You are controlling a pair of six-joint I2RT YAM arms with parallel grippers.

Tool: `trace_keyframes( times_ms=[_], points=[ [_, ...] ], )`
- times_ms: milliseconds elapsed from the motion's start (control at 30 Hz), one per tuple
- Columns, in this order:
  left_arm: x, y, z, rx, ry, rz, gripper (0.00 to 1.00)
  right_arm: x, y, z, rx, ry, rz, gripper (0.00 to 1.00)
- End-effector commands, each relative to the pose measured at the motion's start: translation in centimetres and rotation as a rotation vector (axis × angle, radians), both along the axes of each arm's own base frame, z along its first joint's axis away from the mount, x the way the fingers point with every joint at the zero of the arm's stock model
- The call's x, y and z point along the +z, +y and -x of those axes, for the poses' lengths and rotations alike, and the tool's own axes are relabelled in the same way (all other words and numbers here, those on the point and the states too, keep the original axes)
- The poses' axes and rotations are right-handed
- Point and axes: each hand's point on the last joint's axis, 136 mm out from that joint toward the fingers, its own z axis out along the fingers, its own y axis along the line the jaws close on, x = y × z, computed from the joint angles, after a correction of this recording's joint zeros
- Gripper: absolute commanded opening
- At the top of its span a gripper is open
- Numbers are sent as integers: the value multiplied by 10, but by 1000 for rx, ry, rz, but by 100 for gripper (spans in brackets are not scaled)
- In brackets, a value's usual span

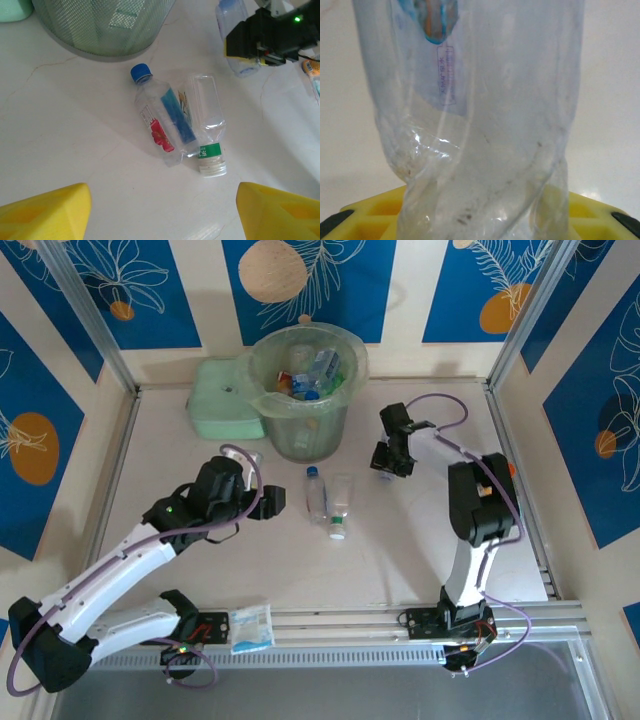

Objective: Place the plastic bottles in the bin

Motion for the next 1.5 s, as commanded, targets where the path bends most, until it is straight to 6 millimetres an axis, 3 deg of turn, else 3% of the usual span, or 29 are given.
trace_keyframes(
  times_ms=[0, 233, 400, 500, 633, 933, 1000, 1100, 1233, 1467],
  points=[
    [23, -6, -1, -4, -18, 42, 77, 41, 14, 18, 76, -127, -1, 46],
    [67, -21, -7, -44, -41, 91, 79, 94, 38, 112, 206, -279, -73, 47],
    [97, -46, -12, -118, -41, 168, 79, 127, 66, 176, 400, -387, -209, 48],
    [106, -61, -15, -165, -23, 193, 79, 148, 86, 200, 518, -433, -281, 47],
    [108, -76, -18, -204, -3, 228, 81, 165, 112, 214, 633, -461, -300, 48],
    [101, -80, -22, -201, 20, 237, 80, 181, 157, 222, 777, -493, -302, 47],
    [101, -73, -22, -175, 10, 214, 79, 185, 158, 219, 762, -499, -297, 47],
    [103, -50, -25, -96, -39, 158, 81, 207, 161, 210, 748, -541, -300, 47],
    [88, -10, -28, 53, -55, 63, 79, 250, 162, 172, 669, -594, -273, 47],
    [45, 42, -11, 233, -7, -25, 77, 322, 171, 75, 519, -628, -302, 46]
  ],
)
